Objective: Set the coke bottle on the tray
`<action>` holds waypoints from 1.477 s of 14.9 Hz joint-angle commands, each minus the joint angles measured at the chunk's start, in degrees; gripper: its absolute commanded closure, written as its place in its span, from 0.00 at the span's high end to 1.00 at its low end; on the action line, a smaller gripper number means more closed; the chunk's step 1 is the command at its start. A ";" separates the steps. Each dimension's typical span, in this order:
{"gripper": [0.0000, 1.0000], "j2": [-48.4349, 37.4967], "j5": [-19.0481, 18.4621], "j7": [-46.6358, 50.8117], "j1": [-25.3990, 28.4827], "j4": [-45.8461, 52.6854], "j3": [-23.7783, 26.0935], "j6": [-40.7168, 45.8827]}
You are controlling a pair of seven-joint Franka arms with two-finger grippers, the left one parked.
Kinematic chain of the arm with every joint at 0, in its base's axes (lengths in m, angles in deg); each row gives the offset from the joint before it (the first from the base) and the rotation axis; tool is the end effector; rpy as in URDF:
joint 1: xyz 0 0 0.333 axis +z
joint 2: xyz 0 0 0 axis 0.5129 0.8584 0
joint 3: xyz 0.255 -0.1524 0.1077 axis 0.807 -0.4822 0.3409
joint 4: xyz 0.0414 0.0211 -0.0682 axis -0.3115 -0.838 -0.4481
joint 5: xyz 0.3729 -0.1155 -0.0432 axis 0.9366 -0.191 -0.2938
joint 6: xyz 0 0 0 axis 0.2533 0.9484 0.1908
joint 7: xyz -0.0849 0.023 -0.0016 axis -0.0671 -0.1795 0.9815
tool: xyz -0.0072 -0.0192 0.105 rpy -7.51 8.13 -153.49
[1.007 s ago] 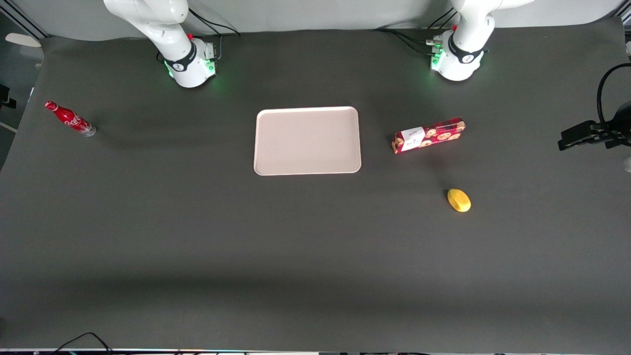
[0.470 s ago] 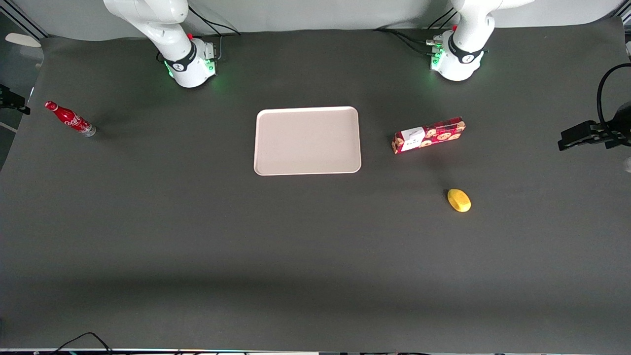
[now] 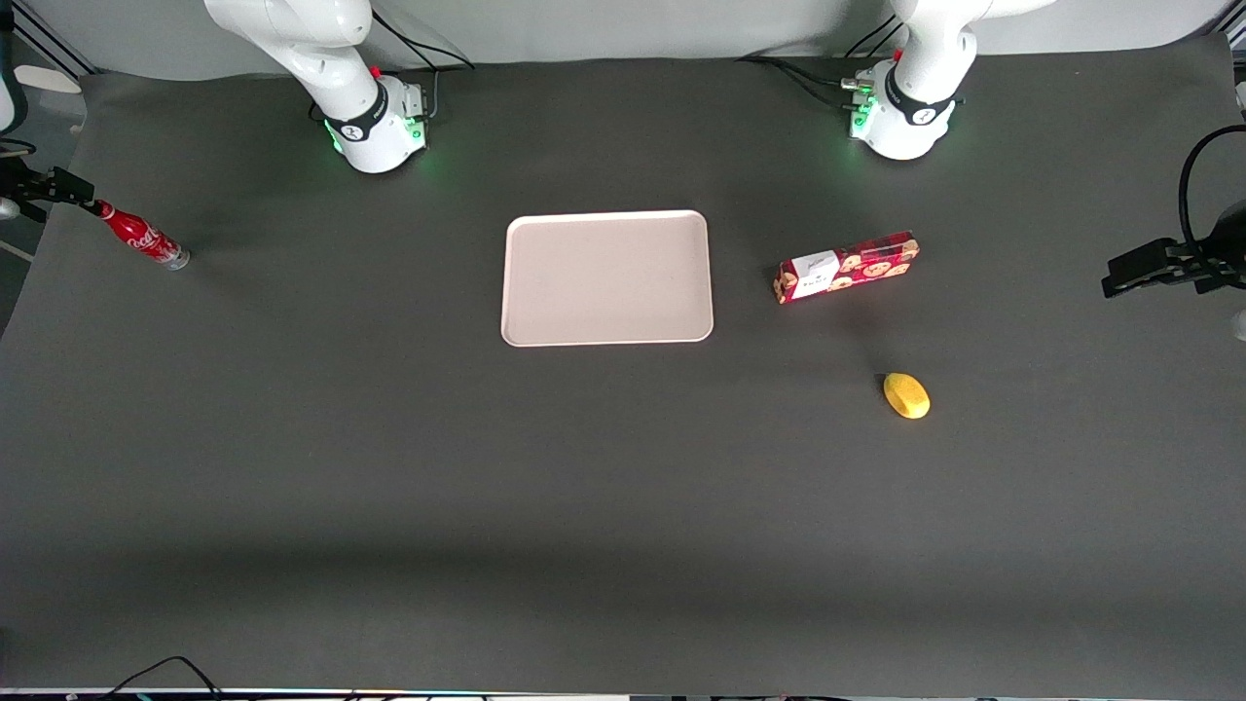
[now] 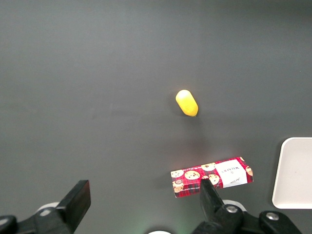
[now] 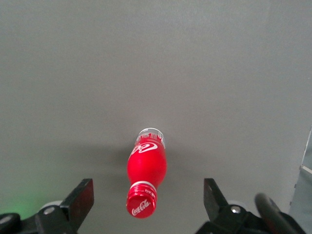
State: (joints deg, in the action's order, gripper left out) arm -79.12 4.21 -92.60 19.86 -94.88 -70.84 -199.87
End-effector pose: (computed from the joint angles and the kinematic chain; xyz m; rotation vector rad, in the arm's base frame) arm 0.2803 -0.3881 0.3647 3.1139 0.1427 -0.0898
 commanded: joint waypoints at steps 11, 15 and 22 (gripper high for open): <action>0.79 -2.64 -0.52 -4.43 0.45 -6.69 -6.22 -7.01; 0.61 -3.00 -0.52 -4.52 0.36 -6.69 -6.40 -7.01; 0.19 -2.99 -0.52 -4.96 0.62 -6.69 -6.40 -7.01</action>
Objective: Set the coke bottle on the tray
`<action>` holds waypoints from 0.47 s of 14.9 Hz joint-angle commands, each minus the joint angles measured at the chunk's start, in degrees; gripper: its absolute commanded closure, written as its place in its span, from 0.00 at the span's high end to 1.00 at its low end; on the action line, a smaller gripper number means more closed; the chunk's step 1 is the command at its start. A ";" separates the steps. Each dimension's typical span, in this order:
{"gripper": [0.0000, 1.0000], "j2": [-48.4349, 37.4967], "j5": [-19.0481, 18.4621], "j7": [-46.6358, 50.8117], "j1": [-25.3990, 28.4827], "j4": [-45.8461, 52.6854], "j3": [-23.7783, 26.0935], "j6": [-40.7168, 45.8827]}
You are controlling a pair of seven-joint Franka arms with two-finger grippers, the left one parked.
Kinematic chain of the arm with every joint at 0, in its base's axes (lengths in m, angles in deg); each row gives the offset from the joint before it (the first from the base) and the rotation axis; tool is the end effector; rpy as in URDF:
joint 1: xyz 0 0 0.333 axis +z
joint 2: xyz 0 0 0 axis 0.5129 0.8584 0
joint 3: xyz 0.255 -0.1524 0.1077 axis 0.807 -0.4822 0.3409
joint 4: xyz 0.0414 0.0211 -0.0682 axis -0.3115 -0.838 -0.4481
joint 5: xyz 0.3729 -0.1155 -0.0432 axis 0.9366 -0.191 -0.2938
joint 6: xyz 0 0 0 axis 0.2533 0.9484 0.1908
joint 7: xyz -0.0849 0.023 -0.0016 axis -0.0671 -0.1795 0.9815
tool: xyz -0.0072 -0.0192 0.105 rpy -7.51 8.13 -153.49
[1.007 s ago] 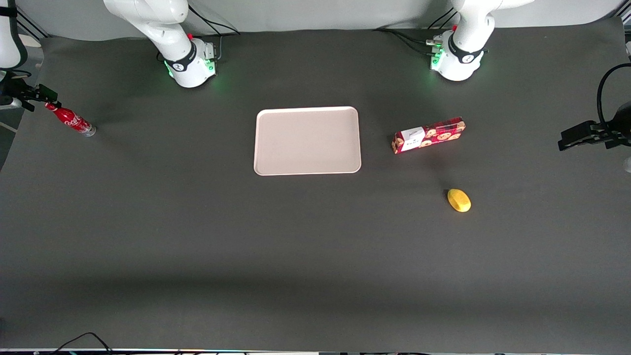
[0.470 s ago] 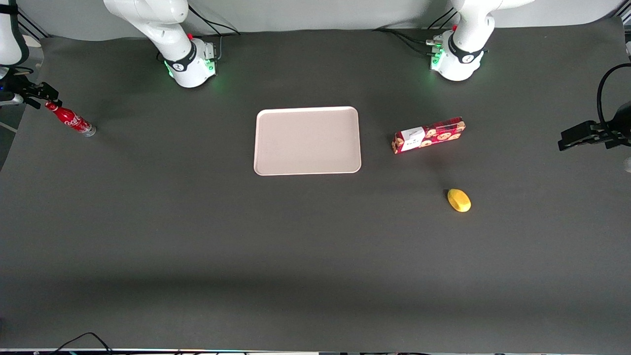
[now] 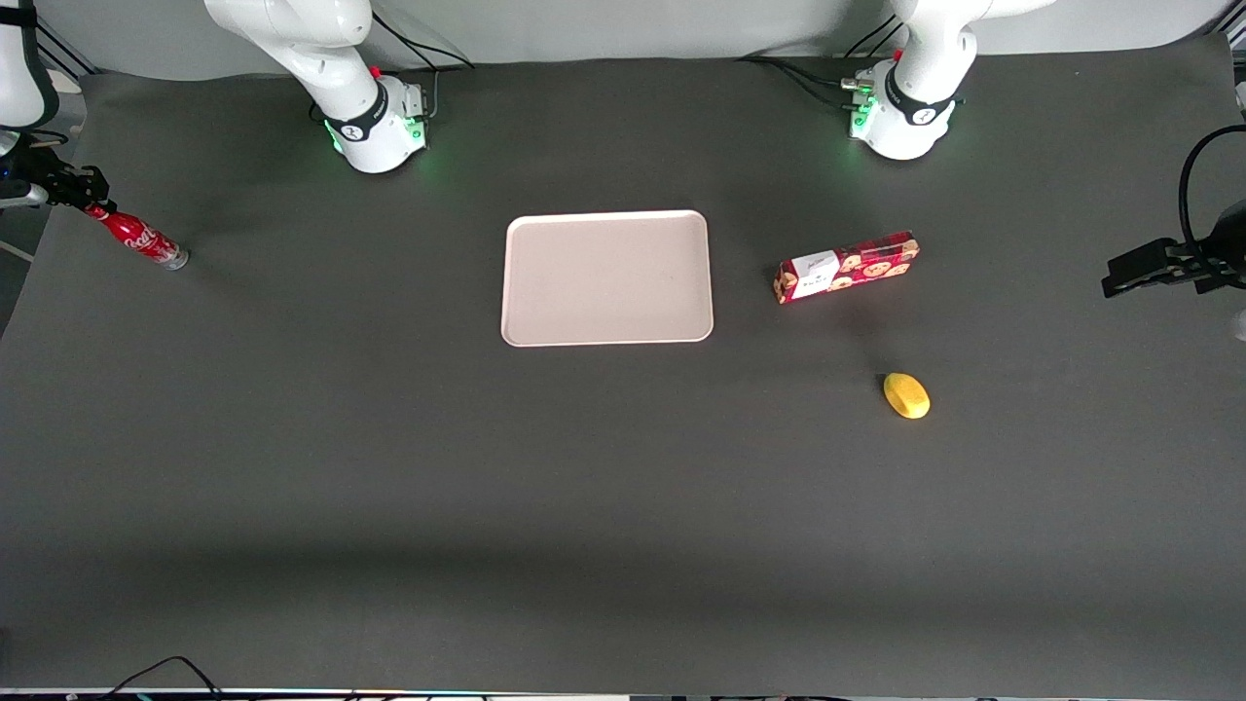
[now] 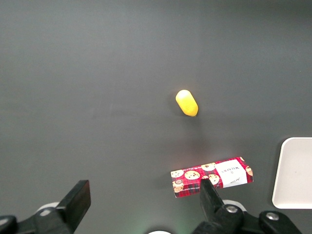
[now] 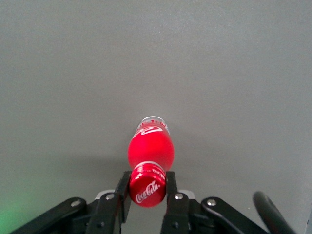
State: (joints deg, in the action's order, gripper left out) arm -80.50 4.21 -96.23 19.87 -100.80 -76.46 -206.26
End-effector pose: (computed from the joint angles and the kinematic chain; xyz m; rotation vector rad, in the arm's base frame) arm 0.2371 -0.3927 0.3332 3.1312 0.1174 -0.0216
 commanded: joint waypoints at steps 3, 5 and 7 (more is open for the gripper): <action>0.14 -1.70 -0.52 -1.15 1.05 -0.51 -0.60 -0.09; 0.11 -3.53 -0.52 0.25 2.36 1.41 1.84 3.31; 0.11 -5.21 -0.52 3.75 2.46 6.24 6.06 11.81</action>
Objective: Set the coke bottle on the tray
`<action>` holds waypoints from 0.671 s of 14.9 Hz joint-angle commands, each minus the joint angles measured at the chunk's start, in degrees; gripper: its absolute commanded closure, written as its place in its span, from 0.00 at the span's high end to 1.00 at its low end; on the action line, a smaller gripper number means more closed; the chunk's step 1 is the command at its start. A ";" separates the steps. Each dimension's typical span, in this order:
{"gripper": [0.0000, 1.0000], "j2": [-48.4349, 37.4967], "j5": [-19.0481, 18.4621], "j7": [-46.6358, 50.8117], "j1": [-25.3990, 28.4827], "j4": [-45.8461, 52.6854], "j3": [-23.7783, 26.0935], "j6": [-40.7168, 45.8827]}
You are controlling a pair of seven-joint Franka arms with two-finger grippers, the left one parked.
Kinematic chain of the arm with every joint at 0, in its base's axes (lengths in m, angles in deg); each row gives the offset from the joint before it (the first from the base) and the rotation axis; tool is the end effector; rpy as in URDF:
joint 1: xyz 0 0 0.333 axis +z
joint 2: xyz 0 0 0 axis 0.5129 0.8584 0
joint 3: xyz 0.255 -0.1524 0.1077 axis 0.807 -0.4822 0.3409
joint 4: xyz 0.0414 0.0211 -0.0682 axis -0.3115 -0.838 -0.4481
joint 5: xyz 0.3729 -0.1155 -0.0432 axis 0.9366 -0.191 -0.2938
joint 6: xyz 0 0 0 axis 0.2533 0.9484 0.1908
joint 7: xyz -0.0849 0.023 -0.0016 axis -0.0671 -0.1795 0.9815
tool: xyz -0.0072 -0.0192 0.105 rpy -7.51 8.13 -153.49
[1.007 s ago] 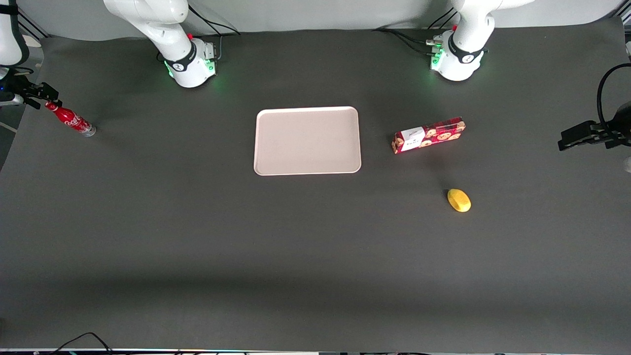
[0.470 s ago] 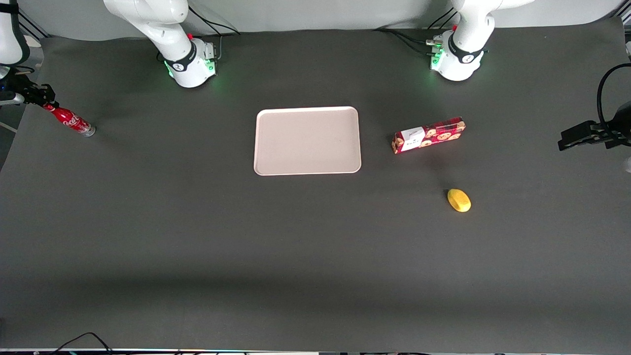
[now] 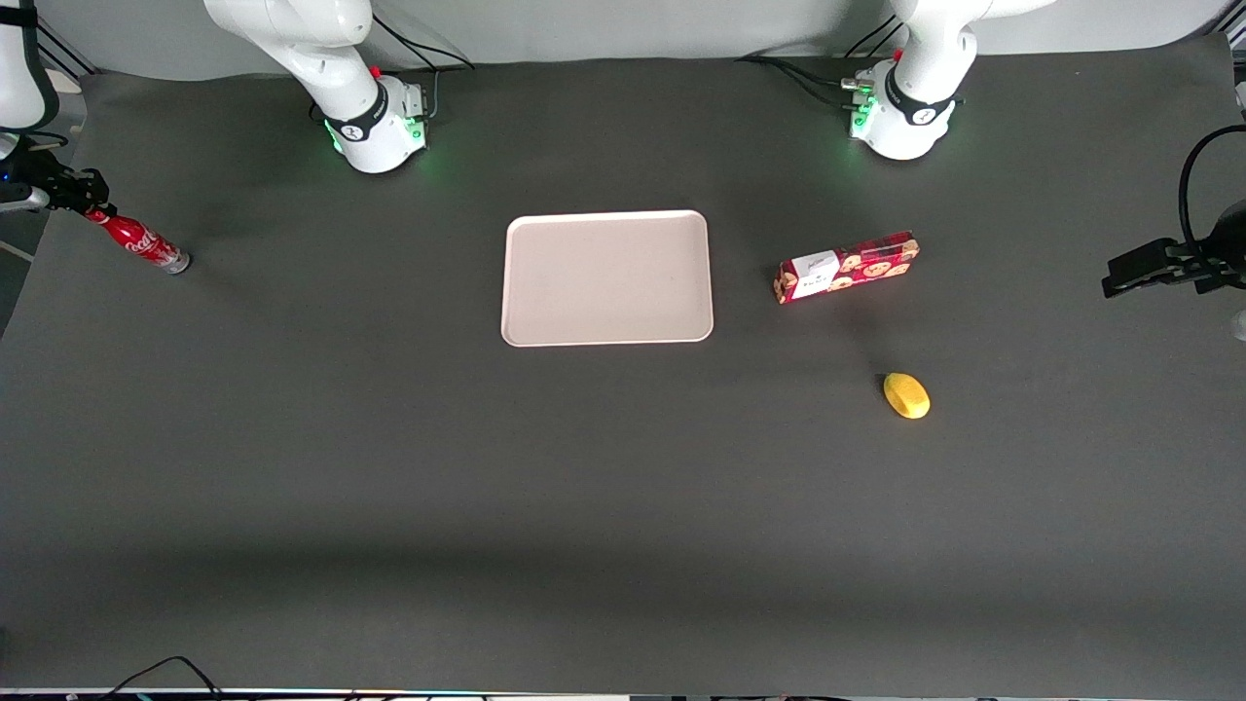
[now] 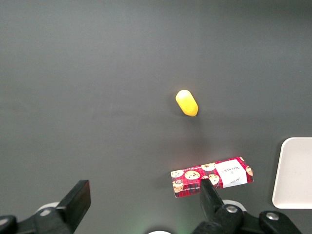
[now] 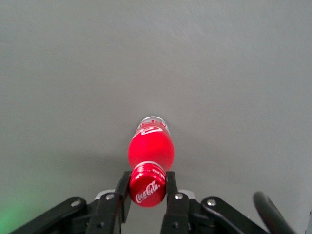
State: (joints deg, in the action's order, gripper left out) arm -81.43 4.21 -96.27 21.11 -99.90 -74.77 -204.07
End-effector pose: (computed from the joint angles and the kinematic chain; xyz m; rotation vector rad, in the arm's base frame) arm 0.2558 -0.3818 0.3433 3.1343 0.1939 -0.0239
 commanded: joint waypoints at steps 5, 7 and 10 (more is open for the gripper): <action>0.11 -5.95 1.84 10.84 0.52 23.51 19.65 32.56; 0.11 -5.95 4.93 14.43 0.52 32.38 26.49 41.53; 0.11 -5.25 6.85 23.12 0.69 42.42 35.12 53.68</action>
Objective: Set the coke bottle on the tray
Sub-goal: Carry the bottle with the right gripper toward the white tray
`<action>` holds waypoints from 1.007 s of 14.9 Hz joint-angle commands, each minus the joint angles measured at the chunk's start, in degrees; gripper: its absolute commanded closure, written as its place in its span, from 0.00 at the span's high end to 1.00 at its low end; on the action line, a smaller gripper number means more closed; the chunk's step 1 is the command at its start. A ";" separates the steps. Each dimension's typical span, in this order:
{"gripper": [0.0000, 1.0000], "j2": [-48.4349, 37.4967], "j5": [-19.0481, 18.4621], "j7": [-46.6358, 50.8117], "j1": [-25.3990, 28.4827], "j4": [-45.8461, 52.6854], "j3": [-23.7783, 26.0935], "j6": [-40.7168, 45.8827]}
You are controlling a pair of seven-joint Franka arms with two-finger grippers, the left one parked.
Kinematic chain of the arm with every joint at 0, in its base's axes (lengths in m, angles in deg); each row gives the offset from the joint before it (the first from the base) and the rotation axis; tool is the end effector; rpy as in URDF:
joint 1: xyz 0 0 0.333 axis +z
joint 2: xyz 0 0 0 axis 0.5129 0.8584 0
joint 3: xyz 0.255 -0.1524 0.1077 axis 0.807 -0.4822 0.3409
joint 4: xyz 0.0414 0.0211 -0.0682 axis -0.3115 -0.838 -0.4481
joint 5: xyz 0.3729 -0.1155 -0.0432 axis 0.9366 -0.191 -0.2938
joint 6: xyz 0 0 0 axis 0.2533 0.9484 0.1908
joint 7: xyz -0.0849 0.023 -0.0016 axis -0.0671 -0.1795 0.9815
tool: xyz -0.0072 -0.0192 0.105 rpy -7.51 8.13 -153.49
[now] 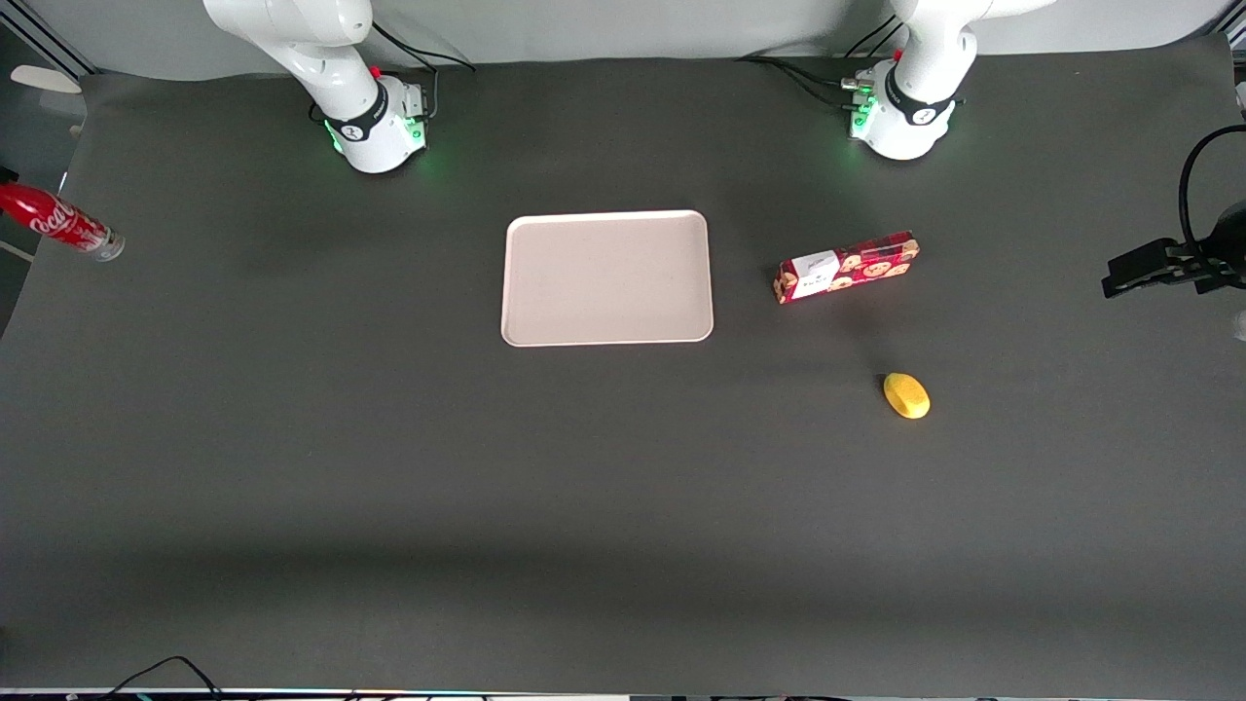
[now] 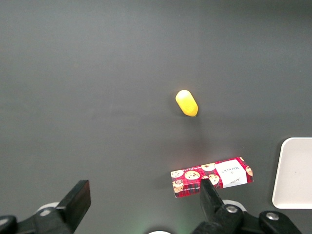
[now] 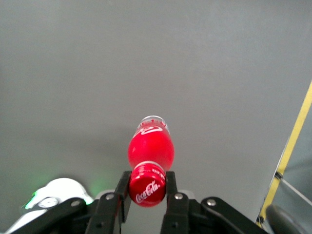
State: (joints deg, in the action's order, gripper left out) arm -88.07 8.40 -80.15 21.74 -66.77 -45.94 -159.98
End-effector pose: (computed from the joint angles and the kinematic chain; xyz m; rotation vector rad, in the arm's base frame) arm 0.3902 -0.2354 0.6214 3.1064 0.3364 -0.1012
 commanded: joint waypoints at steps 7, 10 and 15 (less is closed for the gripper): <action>0.11 0.68 15.74 41.51 0.24 16.35 29.31 20.08; 0.11 2.96 19.45 60.06 0.59 15.04 42.30 17.29; 0.11 7.79 20.25 76.18 0.77 8.46 54.90 1.66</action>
State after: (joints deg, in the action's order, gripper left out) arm -83.83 27.55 -9.94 22.85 -55.58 5.94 -151.51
